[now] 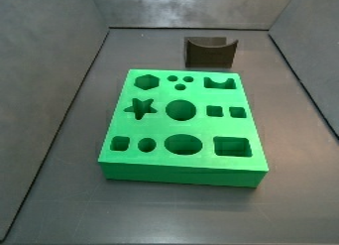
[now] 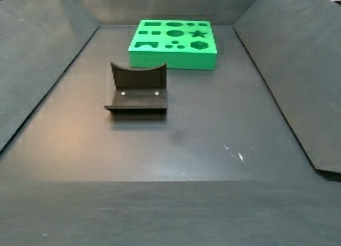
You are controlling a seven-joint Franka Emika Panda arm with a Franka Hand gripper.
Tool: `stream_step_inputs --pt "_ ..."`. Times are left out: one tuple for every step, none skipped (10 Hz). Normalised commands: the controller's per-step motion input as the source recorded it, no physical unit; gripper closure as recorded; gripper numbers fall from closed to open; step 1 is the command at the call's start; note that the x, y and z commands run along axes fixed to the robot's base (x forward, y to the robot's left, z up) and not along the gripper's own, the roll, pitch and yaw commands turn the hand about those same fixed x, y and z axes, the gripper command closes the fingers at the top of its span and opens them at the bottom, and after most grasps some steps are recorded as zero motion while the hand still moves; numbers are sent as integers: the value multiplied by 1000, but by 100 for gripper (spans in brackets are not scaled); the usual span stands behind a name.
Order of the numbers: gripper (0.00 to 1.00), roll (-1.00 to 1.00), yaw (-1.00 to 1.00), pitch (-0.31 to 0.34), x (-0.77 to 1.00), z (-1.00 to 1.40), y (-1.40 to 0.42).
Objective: Insert the star object.
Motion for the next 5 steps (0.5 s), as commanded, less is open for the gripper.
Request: stream_step_inputs --pt "100 14 -897 -134 -37 -943 -203" --pt "100 7 -820 -119 0 -980 -240" --pt "100 11 -837 -114 -51 -991 -249" --pt "100 16 -854 -100 -71 -1000 -240" --pt "100 14 -851 -96 -71 -1000 -237"
